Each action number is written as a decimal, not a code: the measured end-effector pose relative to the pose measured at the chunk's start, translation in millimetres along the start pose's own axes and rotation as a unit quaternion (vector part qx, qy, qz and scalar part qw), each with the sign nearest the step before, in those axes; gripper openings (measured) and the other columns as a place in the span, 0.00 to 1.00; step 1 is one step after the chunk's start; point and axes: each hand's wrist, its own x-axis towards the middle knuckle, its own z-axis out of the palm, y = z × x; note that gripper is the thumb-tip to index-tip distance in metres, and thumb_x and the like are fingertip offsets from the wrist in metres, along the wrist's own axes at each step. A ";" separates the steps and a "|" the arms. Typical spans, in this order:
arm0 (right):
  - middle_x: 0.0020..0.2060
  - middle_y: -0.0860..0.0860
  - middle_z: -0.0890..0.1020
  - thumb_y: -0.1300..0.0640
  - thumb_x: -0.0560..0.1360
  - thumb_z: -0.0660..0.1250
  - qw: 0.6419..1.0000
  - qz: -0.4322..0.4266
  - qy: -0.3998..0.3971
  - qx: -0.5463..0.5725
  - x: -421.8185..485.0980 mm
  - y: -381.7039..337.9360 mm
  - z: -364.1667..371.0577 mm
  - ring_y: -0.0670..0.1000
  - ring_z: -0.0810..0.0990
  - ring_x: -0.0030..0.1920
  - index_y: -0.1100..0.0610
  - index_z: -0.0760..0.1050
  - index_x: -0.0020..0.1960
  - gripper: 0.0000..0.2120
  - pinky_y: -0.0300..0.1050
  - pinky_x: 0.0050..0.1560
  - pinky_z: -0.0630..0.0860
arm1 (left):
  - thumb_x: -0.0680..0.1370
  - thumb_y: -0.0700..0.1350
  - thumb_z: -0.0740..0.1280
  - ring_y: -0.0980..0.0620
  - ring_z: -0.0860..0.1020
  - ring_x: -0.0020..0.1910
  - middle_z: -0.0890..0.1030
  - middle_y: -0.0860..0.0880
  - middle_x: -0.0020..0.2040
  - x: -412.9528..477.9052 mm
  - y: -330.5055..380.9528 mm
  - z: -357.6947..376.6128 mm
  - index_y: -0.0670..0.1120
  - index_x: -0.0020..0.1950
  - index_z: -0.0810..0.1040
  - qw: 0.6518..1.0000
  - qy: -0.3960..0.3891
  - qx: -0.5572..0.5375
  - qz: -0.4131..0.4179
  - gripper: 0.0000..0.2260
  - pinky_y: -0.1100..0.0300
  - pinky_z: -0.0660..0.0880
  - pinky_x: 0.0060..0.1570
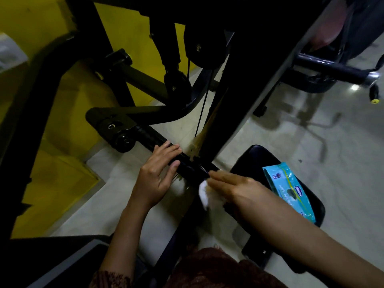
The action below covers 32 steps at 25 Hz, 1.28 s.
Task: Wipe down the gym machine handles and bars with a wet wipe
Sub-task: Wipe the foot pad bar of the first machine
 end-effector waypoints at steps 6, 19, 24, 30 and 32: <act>0.53 0.59 0.82 0.64 0.75 0.48 0.997 0.021 0.000 -0.075 -23.9 -7.0 37.4 0.60 0.81 0.54 0.65 0.82 0.49 0.23 0.49 0.34 0.82 | 0.78 0.46 0.60 0.58 0.65 0.70 0.74 0.50 0.63 0.0 -3.2 -2.8 0.43 0.61 0.76 1.000 -0.018 -0.017 -0.001 0.15 0.63 0.55 0.71; 0.56 0.59 0.81 0.63 0.73 0.56 0.990 -0.026 0.073 -0.121 -31.0 -6.3 52.8 0.58 0.78 0.59 0.66 0.79 0.55 0.17 0.51 0.53 0.79 | 0.79 0.45 0.58 0.57 0.61 0.72 0.71 0.50 0.67 1.7 -23.0 -9.3 0.43 0.64 0.74 1.000 -0.008 -0.014 -0.021 0.15 0.62 0.53 0.72; 0.54 0.61 0.81 0.65 0.74 0.57 0.964 -0.094 0.097 -0.228 -12.9 -20.0 43.9 0.60 0.77 0.61 0.66 0.80 0.52 0.14 0.52 0.62 0.73 | 0.79 0.41 0.57 0.50 0.64 0.70 0.71 0.46 0.66 0.6 -18.7 -5.4 0.38 0.63 0.74 0.999 0.009 0.034 0.030 0.15 0.55 0.55 0.72; 0.50 0.59 0.83 0.62 0.71 0.61 0.960 -0.130 -0.004 -0.248 -11.0 -2.3 62.2 0.61 0.62 0.71 0.61 0.83 0.42 0.12 0.54 0.71 0.62 | 0.78 0.42 0.58 0.50 0.64 0.70 0.71 0.46 0.66 -2.1 -16.2 -4.0 0.38 0.64 0.73 0.999 0.003 0.028 0.028 0.16 0.56 0.55 0.72; 0.47 0.58 0.84 0.64 0.73 0.54 0.975 -0.106 0.009 -0.195 -39.0 -2.9 58.1 0.59 0.64 0.70 0.64 0.83 0.39 0.18 0.49 0.69 0.64 | 0.78 0.42 0.58 0.50 0.64 0.70 0.71 0.46 0.66 -3.0 -14.4 -3.0 0.38 0.64 0.73 0.999 0.006 0.026 0.030 0.16 0.55 0.56 0.72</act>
